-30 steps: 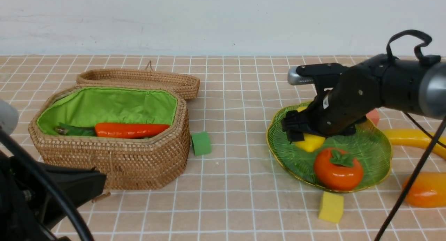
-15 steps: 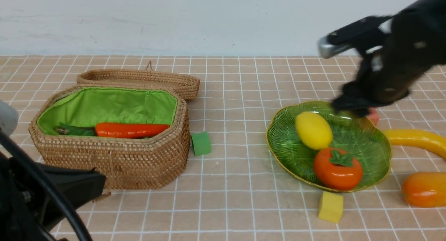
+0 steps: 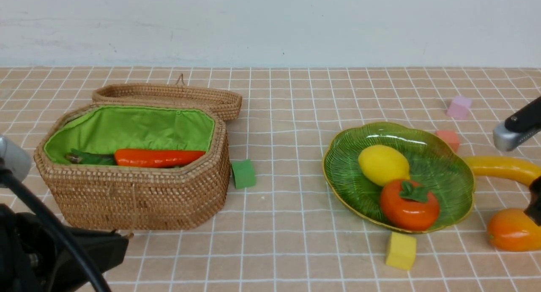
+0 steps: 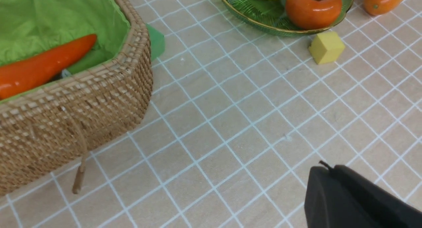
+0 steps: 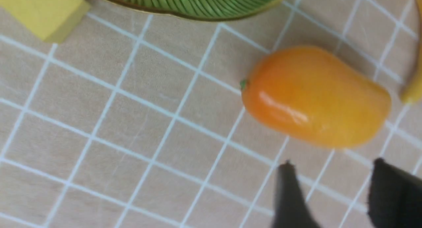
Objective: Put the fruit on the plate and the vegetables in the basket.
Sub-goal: Grab a mountain bell pepper with your right arm and place it on the plate on the right, then use the right arm to grab a banana and put it into the right plate
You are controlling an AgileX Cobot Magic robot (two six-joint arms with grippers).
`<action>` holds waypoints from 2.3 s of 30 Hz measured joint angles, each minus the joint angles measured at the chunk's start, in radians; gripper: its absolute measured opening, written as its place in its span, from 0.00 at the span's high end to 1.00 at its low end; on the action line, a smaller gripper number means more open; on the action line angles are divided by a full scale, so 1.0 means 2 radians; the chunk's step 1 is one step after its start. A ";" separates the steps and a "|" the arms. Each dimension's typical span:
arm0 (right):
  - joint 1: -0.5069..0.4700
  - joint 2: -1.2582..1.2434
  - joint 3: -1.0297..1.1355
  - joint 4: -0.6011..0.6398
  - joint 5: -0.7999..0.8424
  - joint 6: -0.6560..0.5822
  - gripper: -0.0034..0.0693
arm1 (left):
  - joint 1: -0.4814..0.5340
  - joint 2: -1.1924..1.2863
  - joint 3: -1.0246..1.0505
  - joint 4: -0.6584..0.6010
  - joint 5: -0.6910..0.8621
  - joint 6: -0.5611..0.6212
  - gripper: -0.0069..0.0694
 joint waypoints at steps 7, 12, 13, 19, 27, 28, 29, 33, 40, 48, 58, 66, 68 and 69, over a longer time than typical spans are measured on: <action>-0.024 0.079 0.001 -0.013 -0.030 -0.160 0.03 | 0.000 0.000 0.000 -0.021 0.012 0.020 0.93; -0.034 0.134 0.001 -0.073 -0.076 -0.174 0.03 | 0.000 0.000 0.000 -0.039 0.022 0.040 0.93; -0.034 0.144 0.001 -0.082 -0.090 -0.175 0.03 | 0.000 0.000 0.000 -0.041 0.022 0.045 0.93; -0.034 0.200 0.001 -0.127 -0.168 -0.177 0.04 | 0.000 0.000 0.000 -0.044 0.018 0.069 0.93; -0.034 0.223 -0.009 -0.133 -0.171 -0.160 0.16 | 0.000 0.000 0.000 -0.044 0.010 0.076 0.93; -0.034 0.222 -0.010 -0.137 -0.168 -0.142 0.16 | 0.000 0.000 0.000 -0.044 0.009 0.076 0.92; -0.034 0.222 -0.010 -0.137 -0.168 -0.142 0.16 | 0.000 0.000 0.000 -0.044 0.009 0.076 0.92; -0.034 0.202 -0.002 -0.144 -0.164 -0.044 0.16 | 0.000 0.000 0.000 -0.044 0.009 0.076 0.92; -0.005 0.116 0.000 -0.066 -0.215 0.121 0.16 | 0.000 0.000 0.000 -0.052 0.008 0.076 0.92; 0.029 0.173 -0.050 0.063 -0.227 0.173 0.16 | 0.000 0.000 0.000 -0.053 0.006 0.076 0.92; 0.029 0.203 -0.131 0.083 -0.171 0.176 0.02 | 0.000 0.000 0.000 -0.053 0.006 0.076 0.91; -0.014 0.193 -0.165 -0.019 -0.112 0.165 0.13 | 0.000 0.000 0.000 -0.053 0.004 0.076 0.91; -0.047 0.194 -0.165 -0.036 -0.104 0.160 0.15 | 0.000 0.000 0.000 -0.053 0.004 0.076 0.91; -0.067 0.196 -0.165 -0.041 -0.104 0.151 0.15 | 0.000 0.000 0.000 -0.053 0.004 0.076 0.91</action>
